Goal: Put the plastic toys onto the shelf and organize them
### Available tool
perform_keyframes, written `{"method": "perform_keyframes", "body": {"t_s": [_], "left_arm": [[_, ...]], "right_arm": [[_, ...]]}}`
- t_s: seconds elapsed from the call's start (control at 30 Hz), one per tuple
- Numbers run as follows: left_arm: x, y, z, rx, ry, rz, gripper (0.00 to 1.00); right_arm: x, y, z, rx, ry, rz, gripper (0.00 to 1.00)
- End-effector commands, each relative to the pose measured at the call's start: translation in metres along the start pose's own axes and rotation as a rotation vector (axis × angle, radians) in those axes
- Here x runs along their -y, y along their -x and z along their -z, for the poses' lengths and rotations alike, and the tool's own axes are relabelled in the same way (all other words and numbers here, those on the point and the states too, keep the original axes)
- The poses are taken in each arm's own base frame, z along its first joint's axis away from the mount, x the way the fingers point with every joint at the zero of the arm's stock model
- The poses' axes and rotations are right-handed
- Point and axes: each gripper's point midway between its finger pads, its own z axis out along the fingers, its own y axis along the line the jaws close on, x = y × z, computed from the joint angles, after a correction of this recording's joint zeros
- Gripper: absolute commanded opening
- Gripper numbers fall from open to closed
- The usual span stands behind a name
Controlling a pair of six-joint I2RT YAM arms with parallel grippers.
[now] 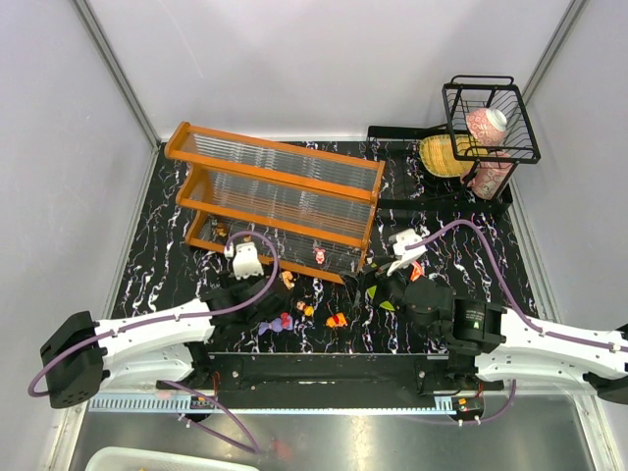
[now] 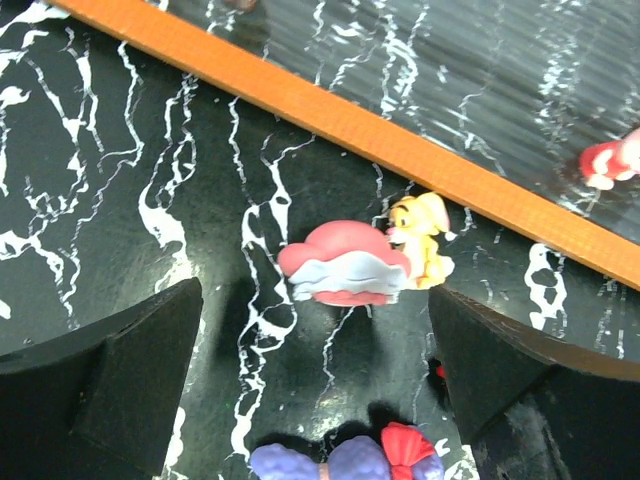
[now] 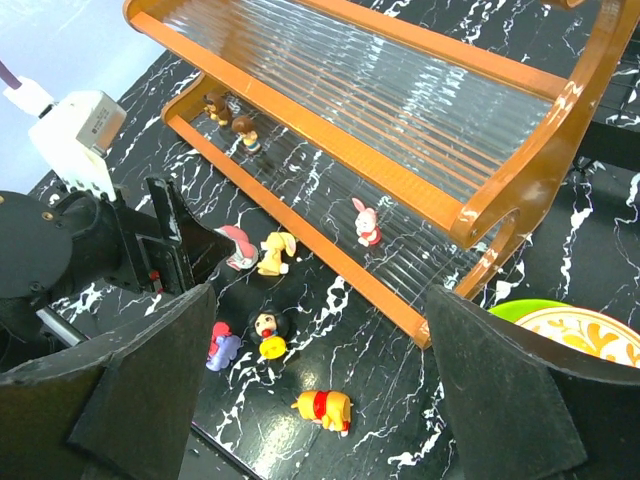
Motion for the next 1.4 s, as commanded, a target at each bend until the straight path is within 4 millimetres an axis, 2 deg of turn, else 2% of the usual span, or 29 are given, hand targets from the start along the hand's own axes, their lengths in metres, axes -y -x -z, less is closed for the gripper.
{"method": "perform_keyframes", "body": {"t_s": [0.0,0.23,0.47,0.63,1.37], "left_arm": [[0.029,0.025,0.003,0.09,-0.104,0.059,0.99],[0.03,0.021,-0.001,0.092,-0.116,0.029,0.99],[0.03,0.013,-0.007,0.1,-0.121,0.002,0.99],[0.022,0.01,-0.012,0.12,-0.103,-0.003,0.99],[0.025,0.001,-0.019,0.119,-0.113,-0.009,0.98]], "right_arm": [[0.008,0.001,0.002,0.014,-0.037,-0.025,0.92],[0.011,-0.001,0.002,0.011,-0.046,-0.02,0.93],[0.012,0.005,0.006,0.026,-0.042,-0.04,0.93],[0.012,0.003,0.004,0.016,-0.046,-0.026,0.93],[0.007,-0.004,-0.001,-0.007,-0.043,-0.016,0.94]]}}
